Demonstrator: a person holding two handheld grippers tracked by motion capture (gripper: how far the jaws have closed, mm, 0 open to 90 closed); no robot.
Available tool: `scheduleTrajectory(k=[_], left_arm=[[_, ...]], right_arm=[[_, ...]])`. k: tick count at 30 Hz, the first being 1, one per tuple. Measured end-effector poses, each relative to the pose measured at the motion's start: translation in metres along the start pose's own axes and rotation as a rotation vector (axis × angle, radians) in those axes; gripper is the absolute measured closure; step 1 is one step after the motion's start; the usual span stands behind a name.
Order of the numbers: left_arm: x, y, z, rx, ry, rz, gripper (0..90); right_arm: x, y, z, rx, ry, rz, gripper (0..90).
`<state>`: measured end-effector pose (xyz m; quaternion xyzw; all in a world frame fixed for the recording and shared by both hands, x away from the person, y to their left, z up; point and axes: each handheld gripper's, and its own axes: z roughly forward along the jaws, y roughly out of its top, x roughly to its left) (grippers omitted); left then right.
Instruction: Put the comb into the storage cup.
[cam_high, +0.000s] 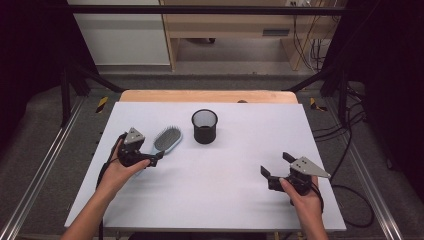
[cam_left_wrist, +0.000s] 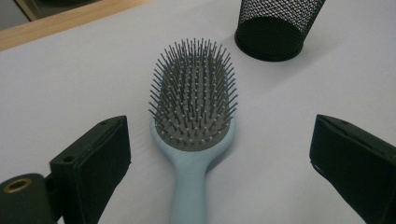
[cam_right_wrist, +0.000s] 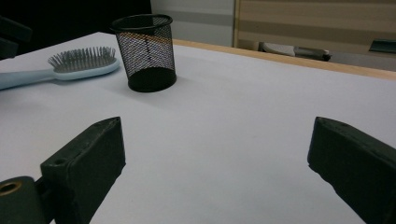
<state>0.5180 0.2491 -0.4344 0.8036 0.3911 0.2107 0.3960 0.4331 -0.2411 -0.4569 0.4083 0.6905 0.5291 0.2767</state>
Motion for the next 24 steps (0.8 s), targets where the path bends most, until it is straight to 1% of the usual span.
scheduleTrajectory(k=[4, 6, 9, 12, 18, 20, 21, 24], left_arm=[[-0.002, -0.002, 0.005, 0.027, -0.007, 0.011, 5.4], [-0.002, -0.003, 0.008, 0.041, -0.004, 0.020, 5.2], [-0.004, -0.003, 0.011, 0.053, -0.002, 0.032, 5.4], [-0.006, -0.004, 0.012, 0.065, -0.011, 0.040, 5.2], [-0.003, -0.007, 0.016, 0.108, -0.020, 0.032, 7.4], [-0.003, -0.008, 0.017, 0.120, -0.025, 0.028, 10.9], [-0.003, -0.009, 0.017, 0.123, -0.028, 0.030, 11.1], [-0.002, -0.010, 0.020, 0.141, -0.022, 0.023, 14.1]], right_arm=[[0.001, 0.000, 0.002, -0.001, 0.000, -0.008, 4.9], [0.001, 0.000, 0.001, -0.001, -0.004, -0.014, 5.0], [0.001, 0.000, 0.000, -0.004, -0.005, -0.007, 4.2], [0.000, 0.000, -0.001, -0.006, -0.007, -0.003, 4.1], [0.002, 0.000, 0.000, 0.000, -0.003, -0.009, 4.0], [0.002, 0.000, 0.000, 0.000, -0.002, -0.010, 4.0], [0.002, 0.000, 0.000, 0.000, -0.001, -0.009, 3.9], [0.001, 0.000, 0.001, 0.000, -0.001, -0.009, 4.0]])
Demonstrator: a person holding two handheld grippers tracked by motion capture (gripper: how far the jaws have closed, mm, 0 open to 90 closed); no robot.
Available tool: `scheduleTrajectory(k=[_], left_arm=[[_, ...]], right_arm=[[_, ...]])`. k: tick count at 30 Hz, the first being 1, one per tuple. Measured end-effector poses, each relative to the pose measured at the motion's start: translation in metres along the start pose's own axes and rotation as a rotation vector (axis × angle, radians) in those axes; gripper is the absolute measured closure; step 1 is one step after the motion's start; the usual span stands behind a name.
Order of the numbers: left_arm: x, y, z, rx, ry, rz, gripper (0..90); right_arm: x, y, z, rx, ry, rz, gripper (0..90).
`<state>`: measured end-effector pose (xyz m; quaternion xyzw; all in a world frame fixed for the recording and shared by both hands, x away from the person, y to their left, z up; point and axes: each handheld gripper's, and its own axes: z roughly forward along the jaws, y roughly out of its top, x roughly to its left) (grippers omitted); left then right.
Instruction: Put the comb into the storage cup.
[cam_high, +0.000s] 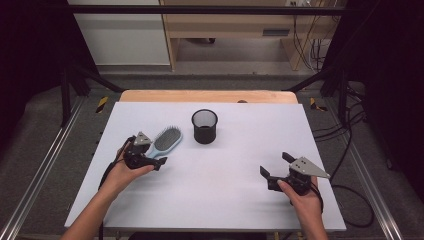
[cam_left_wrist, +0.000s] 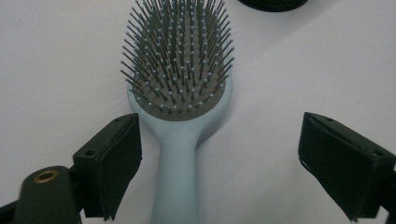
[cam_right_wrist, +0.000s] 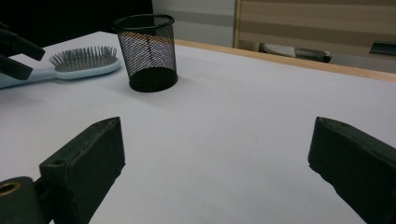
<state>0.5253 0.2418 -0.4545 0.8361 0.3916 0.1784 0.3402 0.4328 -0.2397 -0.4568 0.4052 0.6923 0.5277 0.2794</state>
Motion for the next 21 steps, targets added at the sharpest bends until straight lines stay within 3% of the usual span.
scheduleTrajectory(k=[5, 21], left_arm=[[0.004, -0.002, 0.001, 0.022, 0.034, -0.022, 25.2], [0.012, -0.010, 0.005, 0.061, 0.032, -0.036, 46.0]], right_arm=[[0.001, 0.000, 0.000, 0.005, 0.001, -0.003, 4.0], [0.003, 0.000, 0.001, 0.017, 0.012, -0.016, 4.1]])
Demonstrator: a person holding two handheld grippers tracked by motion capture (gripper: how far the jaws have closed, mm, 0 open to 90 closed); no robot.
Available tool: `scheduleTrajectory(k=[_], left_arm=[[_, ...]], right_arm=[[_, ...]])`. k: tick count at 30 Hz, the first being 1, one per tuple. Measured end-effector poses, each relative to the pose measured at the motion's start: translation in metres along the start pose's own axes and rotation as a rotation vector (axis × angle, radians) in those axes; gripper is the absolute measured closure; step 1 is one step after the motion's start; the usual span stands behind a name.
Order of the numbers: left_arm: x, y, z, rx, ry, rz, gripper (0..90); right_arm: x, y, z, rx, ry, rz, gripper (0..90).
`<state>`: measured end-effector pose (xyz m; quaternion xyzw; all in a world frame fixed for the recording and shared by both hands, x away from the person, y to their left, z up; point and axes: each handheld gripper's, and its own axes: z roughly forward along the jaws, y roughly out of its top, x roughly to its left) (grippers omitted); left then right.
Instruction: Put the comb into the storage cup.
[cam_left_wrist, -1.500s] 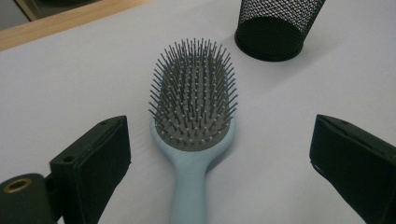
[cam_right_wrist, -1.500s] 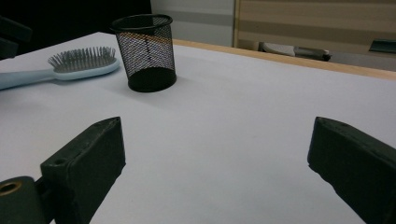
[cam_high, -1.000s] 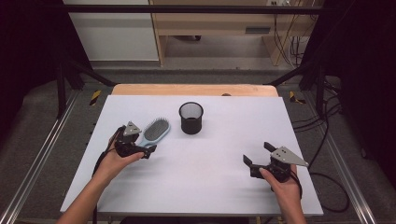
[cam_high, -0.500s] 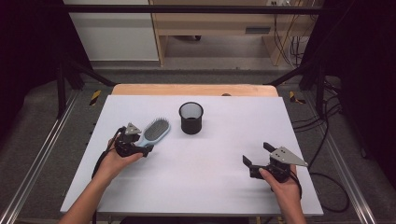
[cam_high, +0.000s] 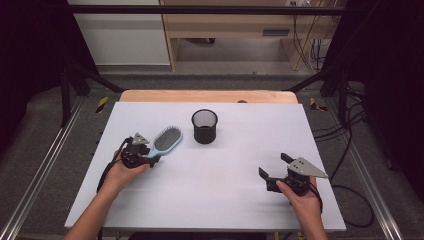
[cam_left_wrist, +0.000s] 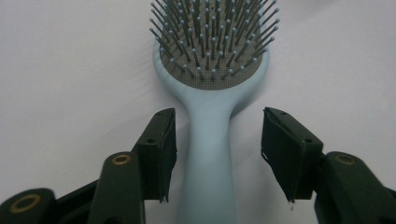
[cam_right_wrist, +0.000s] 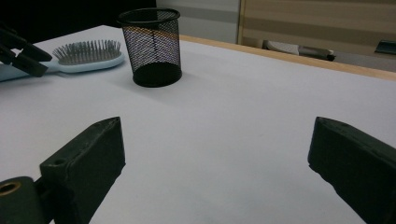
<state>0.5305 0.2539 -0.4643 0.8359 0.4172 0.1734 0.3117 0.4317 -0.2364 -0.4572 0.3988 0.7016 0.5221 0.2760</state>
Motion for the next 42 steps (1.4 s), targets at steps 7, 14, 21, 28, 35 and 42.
scheduleTrajectory(k=[7, 14, 21, 28, 35, 42], left_arm=[[0.0006, 0.0004, 0.0027, 0.006, 0.000, 0.010, 54.9], [-0.0002, 0.0016, 0.0042, 0.011, 0.020, 0.022, 61.1], [-0.0012, 0.0012, 0.0063, 0.026, 0.031, 0.014, 62.9], [-0.0027, 0.0012, 0.0061, 0.033, 0.024, 0.013, 66.3], [-0.0034, 0.0015, 0.0058, 0.033, 0.027, 0.005, 68.8], [-0.0046, -0.0068, -0.0008, 0.008, 0.012, 0.027, 69.0]], right_arm=[[-0.0001, 0.0001, -0.0005, -0.004, 0.001, -0.002, 4.4], [-0.0004, 0.0006, -0.0013, -0.010, -0.003, -0.002, 4.7], [0.0008, 0.0006, -0.0012, -0.010, 0.009, -0.008, 4.7], [0.0009, 0.0003, -0.0012, -0.008, 0.010, -0.004, 4.8], [-0.0001, -0.0012, -0.0013, -0.006, 0.013, 0.005, 4.8], [-0.0027, -0.0017, -0.0039, -0.027, 0.008, 0.031, 4.9]])
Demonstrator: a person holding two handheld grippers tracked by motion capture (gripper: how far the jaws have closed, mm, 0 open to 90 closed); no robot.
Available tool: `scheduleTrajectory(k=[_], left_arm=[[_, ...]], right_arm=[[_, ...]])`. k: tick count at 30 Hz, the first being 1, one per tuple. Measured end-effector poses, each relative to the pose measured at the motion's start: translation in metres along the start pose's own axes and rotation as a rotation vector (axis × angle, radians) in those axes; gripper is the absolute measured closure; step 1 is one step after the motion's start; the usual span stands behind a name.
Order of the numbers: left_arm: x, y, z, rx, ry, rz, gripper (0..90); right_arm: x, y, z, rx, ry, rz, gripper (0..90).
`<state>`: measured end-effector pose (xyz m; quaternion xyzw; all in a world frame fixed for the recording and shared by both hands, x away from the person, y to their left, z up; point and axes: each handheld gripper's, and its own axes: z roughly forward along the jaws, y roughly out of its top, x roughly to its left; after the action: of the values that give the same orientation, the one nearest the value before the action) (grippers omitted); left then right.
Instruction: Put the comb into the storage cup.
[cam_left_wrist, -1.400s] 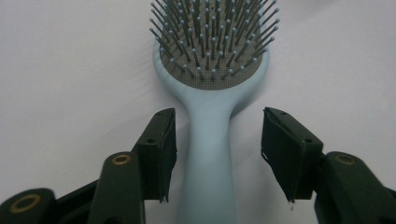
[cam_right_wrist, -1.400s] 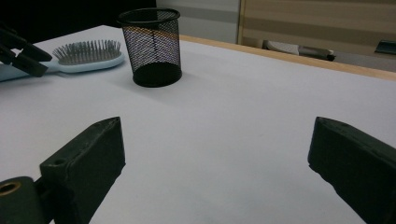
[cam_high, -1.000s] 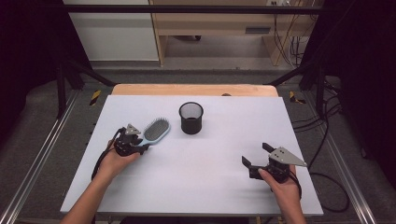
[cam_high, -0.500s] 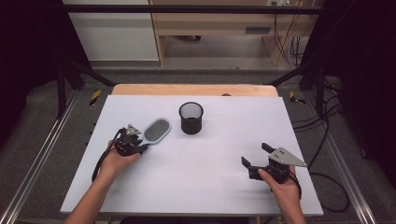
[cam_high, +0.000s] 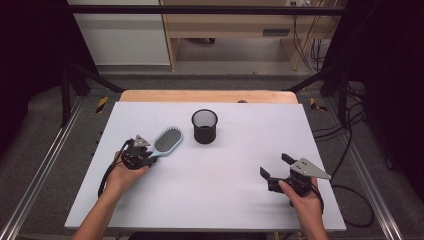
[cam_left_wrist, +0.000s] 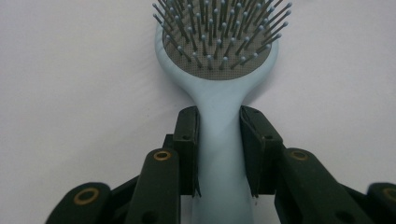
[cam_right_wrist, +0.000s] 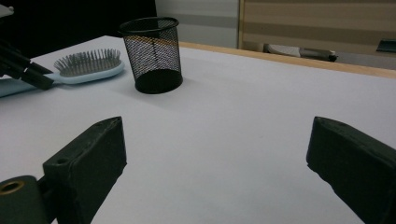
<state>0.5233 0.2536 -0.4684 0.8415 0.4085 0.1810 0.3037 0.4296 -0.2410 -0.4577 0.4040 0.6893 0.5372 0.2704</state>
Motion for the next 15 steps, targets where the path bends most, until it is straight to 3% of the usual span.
scheduleTrajectory(k=[5, 10, 14, 15], left_arm=[[-0.007, -0.007, -0.009, -0.063, -0.001, 0.013, 69.0], [-0.015, -0.010, -0.018, -0.134, -0.011, 0.029, 69.0], [-0.018, -0.010, -0.031, -0.215, -0.024, 0.033, 69.2], [-0.018, -0.010, -0.033, -0.205, -0.017, 0.033, 69.4]], right_arm=[[-0.002, 0.000, -0.002, -0.014, -0.005, 0.019, 5.0], [-0.003, -0.002, -0.001, 0.005, -0.013, 0.018, 5.0], [-0.003, -0.001, 0.001, 0.009, -0.010, 0.014, 5.0], [-0.002, -0.001, 0.002, 0.011, -0.008, 0.008, 5.1]])
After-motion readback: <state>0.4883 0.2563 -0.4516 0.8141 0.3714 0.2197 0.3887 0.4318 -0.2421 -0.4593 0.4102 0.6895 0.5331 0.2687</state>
